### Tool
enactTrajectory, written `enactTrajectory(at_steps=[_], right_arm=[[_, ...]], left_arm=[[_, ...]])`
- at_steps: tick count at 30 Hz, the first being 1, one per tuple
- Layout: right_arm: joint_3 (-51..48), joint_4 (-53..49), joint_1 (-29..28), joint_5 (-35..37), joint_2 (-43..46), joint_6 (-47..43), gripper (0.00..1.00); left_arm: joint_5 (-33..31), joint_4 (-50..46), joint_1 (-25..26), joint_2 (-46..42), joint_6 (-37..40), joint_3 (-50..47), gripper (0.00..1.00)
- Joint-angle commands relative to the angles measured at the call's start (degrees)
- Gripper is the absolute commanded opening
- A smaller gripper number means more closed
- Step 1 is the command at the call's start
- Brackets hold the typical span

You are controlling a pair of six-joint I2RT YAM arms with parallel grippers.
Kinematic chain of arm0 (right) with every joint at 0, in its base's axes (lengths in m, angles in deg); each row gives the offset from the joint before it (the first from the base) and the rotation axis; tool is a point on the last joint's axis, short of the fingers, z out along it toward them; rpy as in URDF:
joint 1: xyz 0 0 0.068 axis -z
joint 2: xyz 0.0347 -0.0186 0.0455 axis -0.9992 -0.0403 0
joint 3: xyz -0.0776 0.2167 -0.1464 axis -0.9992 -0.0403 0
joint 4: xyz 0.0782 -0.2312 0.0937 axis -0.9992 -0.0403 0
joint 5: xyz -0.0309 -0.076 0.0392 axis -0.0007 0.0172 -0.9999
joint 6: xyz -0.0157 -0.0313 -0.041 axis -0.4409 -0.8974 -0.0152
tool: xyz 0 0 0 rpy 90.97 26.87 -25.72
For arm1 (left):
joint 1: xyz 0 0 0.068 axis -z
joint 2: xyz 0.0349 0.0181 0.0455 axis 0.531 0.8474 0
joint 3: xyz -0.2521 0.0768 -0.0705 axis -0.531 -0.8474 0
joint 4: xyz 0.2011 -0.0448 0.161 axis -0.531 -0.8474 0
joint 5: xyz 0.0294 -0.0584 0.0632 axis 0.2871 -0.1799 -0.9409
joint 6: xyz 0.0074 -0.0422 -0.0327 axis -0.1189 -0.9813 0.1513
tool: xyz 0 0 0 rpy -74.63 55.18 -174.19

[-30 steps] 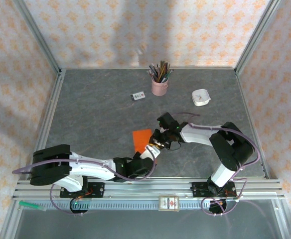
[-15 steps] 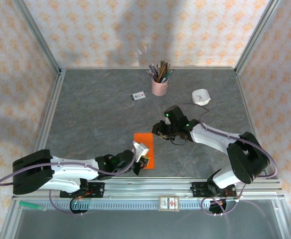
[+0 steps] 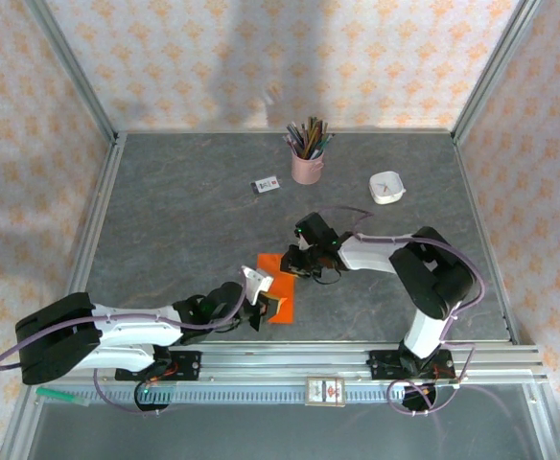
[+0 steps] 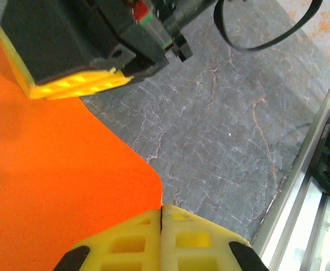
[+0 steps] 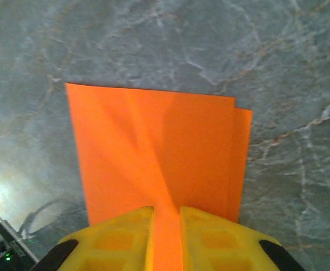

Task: Fold a paper plane with a square sheet of paper (pick it up from the middle)
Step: Fold the triangle at the bottom-center of the table.

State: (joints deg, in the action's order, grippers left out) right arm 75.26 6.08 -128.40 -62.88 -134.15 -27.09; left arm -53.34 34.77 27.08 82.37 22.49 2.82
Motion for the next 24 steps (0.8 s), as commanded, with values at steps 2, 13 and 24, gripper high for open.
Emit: enactTrajectory(at_steps=[2, 13, 24], right_arm=[[0.6, -1.7, 0.2, 2.4, -1.1, -4.4, 0.18], [0.1, -4.4, 0.2, 4.5, -1.8, -7.8, 0.17], [0.0, -5.1, 0.2, 5.5, -1.8, -8.6, 0.16]], left_arm=[[3.1, 3.7, -2.1, 0.4, -2.4, -1.3, 0.0], [8.7, 4.2, -9.7, 3.8, -4.0, -2.0, 0.0], [10.4, 3.1, -14.1, 6.0, -4.1, -1.9, 0.0]])
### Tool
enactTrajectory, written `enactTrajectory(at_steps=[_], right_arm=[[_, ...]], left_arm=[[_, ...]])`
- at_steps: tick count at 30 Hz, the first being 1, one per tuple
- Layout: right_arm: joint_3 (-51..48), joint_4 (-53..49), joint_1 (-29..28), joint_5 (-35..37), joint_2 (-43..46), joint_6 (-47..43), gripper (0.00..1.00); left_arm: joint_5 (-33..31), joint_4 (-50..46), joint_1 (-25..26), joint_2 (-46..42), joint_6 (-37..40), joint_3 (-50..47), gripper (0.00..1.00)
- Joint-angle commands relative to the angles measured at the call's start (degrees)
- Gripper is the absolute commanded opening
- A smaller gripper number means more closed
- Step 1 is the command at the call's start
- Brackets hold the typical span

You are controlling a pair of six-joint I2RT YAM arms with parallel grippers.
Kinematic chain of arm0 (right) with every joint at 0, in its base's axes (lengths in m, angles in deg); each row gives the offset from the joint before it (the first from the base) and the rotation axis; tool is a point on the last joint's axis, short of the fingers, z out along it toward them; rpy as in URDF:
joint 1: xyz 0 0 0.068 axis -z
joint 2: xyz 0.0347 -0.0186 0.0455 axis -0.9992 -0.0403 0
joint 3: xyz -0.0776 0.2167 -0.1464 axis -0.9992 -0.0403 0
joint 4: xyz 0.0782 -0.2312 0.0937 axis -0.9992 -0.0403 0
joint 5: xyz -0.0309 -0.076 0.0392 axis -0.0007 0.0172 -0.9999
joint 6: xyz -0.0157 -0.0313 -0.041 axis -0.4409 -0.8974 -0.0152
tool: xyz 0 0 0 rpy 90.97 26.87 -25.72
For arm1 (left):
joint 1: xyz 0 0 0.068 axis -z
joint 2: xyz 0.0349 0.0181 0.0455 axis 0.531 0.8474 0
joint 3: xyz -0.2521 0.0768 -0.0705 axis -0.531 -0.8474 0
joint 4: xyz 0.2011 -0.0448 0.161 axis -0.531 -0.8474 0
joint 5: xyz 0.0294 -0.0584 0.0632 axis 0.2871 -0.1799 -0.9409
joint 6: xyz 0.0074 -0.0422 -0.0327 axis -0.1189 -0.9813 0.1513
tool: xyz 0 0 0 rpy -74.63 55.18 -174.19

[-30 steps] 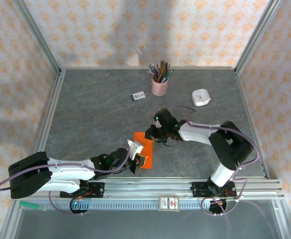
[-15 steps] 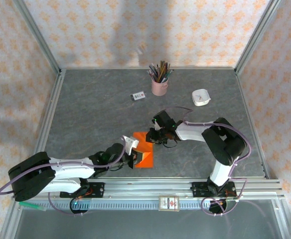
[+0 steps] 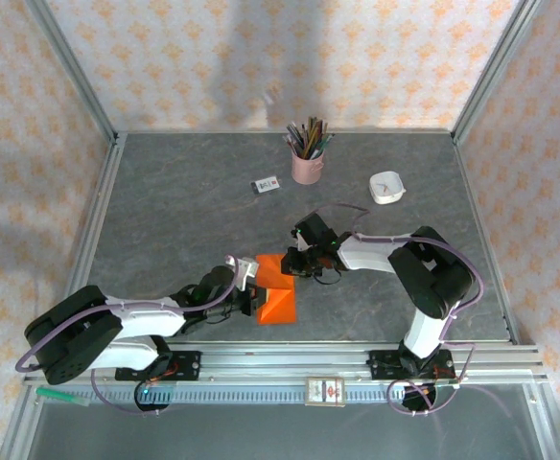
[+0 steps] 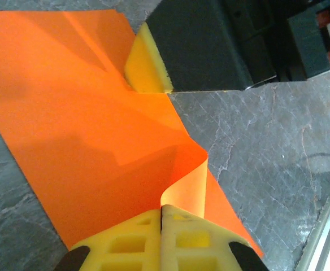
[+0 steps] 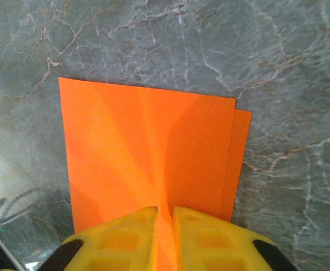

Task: Fold a paper plane with a square sheet of paper (pick it up from the middle)
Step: Fold the triangle at the bottom-center of the table.

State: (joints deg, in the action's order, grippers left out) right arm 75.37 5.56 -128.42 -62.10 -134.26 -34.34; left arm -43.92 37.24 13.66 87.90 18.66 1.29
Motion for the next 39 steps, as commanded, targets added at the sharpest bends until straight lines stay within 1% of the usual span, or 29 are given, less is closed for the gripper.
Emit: enactTrajectory(at_steps=[1, 6, 13, 31, 39], right_arm=[[-0.1, -4.6, 0.2, 4.8, -1.6, -1.3, 0.16], [-0.2, -4.5, 0.2, 4.8, -1.7, -1.3, 0.15], [0.1, -4.6, 0.2, 4.8, -1.9, -1.4, 0.14], [0.2, -4.4, 0.1, 4.8, -2.0, -1.5, 0.15], [0.3, -4.5, 0.1, 4.9, -2.1, -1.5, 0.15]], left_arm=[[0.9, 0.4, -0.9, 0.6, -0.2, -0.3, 0.0], [0.5, -0.3, -2.1, 0.8, -0.2, -0.6, 0.0], [0.5, -0.7, -2.5, 2.3, 0.0, -0.4, 0.0], [-0.9, -2.7, -3.0, 2.5, 0.8, -0.8, 0.0], [-1.3, -3.4, -3.0, 4.2, 1.3, 0.0, 0.0]])
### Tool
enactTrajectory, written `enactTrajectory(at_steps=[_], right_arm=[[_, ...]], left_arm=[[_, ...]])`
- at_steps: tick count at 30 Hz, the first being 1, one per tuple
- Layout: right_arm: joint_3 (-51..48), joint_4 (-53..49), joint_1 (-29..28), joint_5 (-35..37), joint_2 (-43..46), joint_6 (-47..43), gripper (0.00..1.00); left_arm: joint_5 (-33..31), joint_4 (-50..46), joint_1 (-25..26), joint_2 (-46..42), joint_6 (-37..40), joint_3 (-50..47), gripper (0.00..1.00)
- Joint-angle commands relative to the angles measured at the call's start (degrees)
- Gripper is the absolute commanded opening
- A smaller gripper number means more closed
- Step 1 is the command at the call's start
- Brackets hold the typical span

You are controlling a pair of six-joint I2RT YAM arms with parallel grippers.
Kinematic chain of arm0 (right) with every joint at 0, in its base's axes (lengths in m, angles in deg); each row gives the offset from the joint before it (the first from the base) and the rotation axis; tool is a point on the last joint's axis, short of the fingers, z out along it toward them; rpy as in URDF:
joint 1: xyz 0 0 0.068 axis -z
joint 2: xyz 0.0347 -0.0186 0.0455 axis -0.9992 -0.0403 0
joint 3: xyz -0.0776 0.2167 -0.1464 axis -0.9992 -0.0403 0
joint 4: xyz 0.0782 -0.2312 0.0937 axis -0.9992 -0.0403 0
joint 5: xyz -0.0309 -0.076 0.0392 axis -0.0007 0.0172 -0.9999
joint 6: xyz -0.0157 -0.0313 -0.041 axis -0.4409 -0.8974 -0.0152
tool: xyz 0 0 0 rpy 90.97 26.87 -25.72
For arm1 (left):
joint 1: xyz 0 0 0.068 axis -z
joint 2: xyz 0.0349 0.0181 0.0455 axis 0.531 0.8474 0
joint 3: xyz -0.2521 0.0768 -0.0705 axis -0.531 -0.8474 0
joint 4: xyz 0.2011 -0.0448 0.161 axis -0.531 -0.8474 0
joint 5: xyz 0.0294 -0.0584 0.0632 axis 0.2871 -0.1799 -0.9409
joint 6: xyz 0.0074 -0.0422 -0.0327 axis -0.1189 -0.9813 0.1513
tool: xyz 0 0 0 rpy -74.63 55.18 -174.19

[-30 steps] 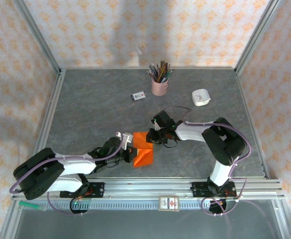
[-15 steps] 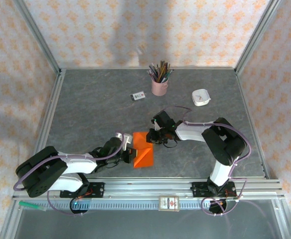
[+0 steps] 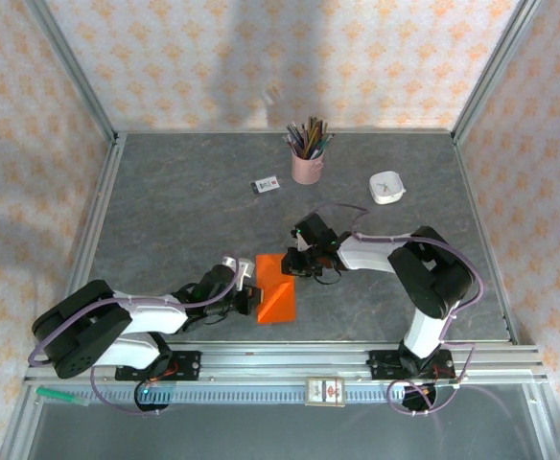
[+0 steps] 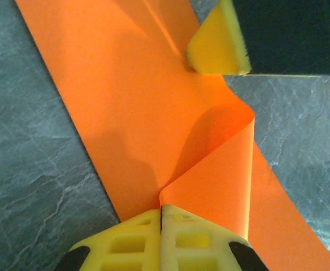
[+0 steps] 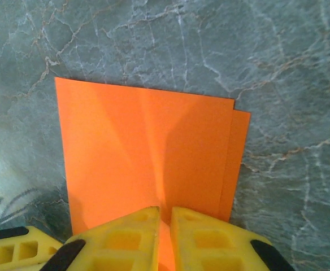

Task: Fold a paper plane with a square sheet of paper (pick it up from the middle)
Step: Fold the triangle at the bottom-center of the table.

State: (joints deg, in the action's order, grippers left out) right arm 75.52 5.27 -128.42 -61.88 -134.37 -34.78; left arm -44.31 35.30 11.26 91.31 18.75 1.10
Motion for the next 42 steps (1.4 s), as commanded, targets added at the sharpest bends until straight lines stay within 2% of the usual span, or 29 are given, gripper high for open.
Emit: enactTrajectory(at_steps=[1, 34, 42], right_arm=[[0.2, -4.2, 0.1, 4.6, -2.0, -1.1, 0.15], [0.6, -4.4, 0.2, 4.7, -2.8, -1.4, 0.15], [0.4, -4.5, 0.1, 4.8, -2.7, -1.5, 0.15]], left_arm=[[-1.0, -1.4, -0.7, 0.9, 1.3, 0.3, 0.0], [-0.9, -5.4, -1.4, 1.4, 3.0, 3.0, 0.0], [-0.6, -6.2, -1.5, -0.9, 2.8, 2.9, 0.0]])
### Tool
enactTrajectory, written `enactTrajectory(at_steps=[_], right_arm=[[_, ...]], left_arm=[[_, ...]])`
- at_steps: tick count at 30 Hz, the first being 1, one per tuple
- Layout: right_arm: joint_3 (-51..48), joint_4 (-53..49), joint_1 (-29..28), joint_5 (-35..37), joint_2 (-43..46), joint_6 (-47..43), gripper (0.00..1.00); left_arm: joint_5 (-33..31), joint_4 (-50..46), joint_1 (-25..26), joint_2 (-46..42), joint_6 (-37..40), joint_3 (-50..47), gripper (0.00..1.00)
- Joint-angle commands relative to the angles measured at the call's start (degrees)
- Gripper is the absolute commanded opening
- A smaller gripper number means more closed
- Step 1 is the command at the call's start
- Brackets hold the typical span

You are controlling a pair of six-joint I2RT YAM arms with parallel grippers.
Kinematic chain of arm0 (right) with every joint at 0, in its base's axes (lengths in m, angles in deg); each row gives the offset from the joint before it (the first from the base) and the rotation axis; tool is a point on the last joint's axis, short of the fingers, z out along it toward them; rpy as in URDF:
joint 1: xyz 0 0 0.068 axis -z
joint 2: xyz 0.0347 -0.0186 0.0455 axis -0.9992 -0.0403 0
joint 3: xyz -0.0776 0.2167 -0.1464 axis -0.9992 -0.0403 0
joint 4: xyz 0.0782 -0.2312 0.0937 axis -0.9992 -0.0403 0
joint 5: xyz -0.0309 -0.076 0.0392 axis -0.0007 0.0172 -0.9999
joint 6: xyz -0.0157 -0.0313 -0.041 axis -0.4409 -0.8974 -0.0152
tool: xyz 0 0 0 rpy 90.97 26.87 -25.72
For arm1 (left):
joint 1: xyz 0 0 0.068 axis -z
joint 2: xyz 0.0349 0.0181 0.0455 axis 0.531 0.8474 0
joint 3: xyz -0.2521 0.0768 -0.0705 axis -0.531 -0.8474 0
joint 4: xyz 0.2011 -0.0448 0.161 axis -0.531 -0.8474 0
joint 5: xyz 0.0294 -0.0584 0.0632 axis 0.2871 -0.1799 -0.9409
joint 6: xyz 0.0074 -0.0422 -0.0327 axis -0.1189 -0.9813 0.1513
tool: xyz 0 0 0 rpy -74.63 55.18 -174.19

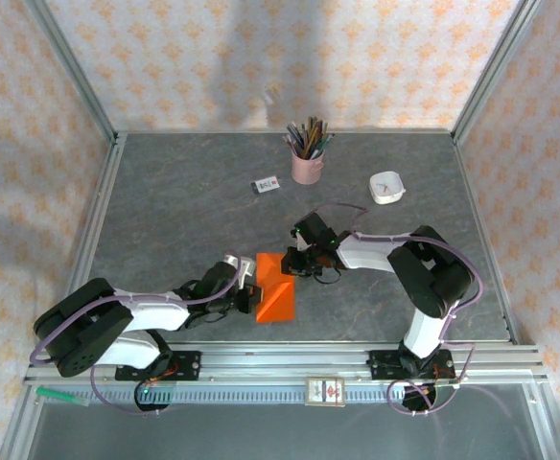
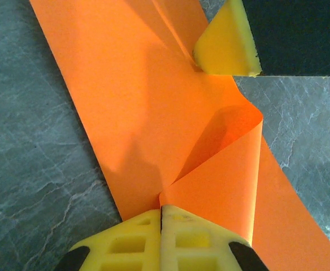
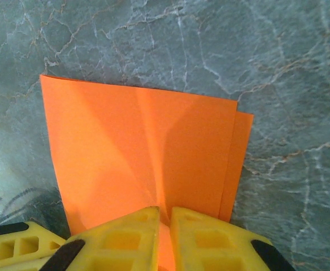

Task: Fold a paper plane with a square sheet of paper (pick it up from the middle)
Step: Fold the triangle at the bottom-center of the table.

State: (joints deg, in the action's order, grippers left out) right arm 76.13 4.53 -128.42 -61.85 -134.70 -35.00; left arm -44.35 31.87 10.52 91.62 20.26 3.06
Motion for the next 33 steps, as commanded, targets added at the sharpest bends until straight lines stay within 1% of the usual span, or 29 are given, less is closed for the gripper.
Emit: enactTrajectory(at_steps=[1, 7, 20, 27, 33], right_arm=[[-0.2, -3.8, 0.1, 4.8, -2.4, -1.3, 0.15], [-0.2, -3.8, 0.1, 4.7, -2.3, -1.1, 0.15], [-0.4, -3.6, 0.1, 4.6, -2.4, -1.0, 0.15], [-0.1, -4.2, 0.1, 5.5, -2.2, -1.5, 0.15], [1.4, -5.1, 0.1, 5.9, -2.1, -2.1, 0.16]], left_arm=[[-0.5, -2.8, -0.8, -1.5, 1.3, 0.9, 0.0], [-0.3, -3.4, -0.8, -1.9, 1.5, 1.0, 0.0], [0.3, -3.1, -0.8, 1.8, 1.6, 2.5, 0.0], [0.0, -4.5, -0.8, 0.8, 2.1, 2.5, 0.0], [1.9, -5.9, -0.8, -0.9, 2.6, 2.8, 0.0]])
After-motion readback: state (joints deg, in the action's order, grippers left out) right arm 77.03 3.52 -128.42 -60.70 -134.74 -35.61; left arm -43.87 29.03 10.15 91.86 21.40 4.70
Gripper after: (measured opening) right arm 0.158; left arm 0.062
